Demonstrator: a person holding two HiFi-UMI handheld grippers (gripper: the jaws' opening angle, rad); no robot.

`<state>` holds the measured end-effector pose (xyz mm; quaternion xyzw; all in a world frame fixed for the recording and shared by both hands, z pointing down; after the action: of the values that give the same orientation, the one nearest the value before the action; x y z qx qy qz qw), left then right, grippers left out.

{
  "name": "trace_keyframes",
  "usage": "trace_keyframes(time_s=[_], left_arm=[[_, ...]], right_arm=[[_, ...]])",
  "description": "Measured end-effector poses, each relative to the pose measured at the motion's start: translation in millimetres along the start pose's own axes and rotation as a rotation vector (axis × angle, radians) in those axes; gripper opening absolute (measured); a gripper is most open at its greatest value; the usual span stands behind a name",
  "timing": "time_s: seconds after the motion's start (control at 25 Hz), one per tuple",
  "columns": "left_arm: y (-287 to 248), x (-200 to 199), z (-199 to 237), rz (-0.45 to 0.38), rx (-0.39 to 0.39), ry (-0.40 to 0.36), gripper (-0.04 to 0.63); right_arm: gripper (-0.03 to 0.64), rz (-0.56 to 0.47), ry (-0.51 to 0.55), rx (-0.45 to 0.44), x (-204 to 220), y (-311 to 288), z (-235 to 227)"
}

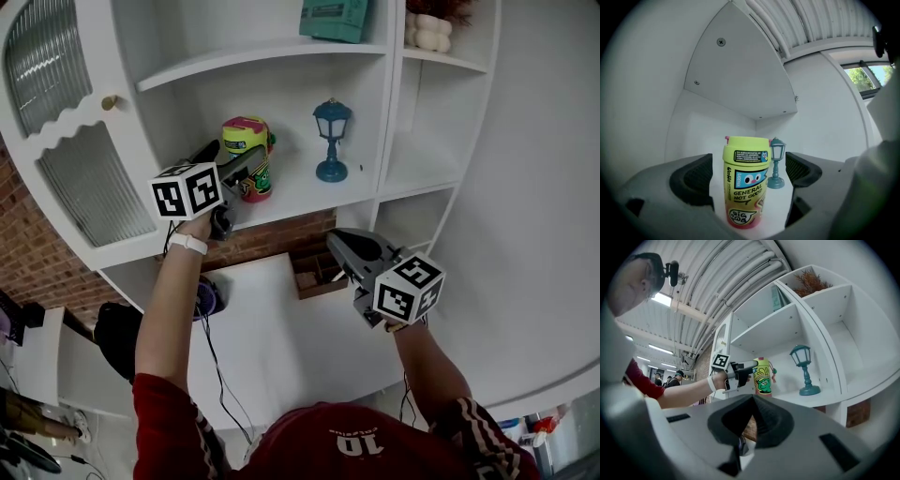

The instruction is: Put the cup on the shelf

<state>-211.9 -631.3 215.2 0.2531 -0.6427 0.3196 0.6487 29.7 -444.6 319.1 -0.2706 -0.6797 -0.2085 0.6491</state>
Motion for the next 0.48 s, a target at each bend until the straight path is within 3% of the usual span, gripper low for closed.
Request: trace_keyframes(time_s=[0.48], left_arm=[[29.4, 3.7, -46.4, -0.007, -0.076, 0.010, 0.485]], right_arm=[[0.005, -0.004, 0.004, -0.066, -3.1, 40.9, -0.4]])
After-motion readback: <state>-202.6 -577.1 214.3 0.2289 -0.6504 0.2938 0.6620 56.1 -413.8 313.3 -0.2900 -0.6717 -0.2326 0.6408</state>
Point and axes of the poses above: the fingertips, and each gripper's own axes: y backward along the fingers, z to its left, x out of its underside, the point moved 9 cm from there along y, backward along the fingers, and after that the axes turned 10 degrees about z, right-handed, at the moved point
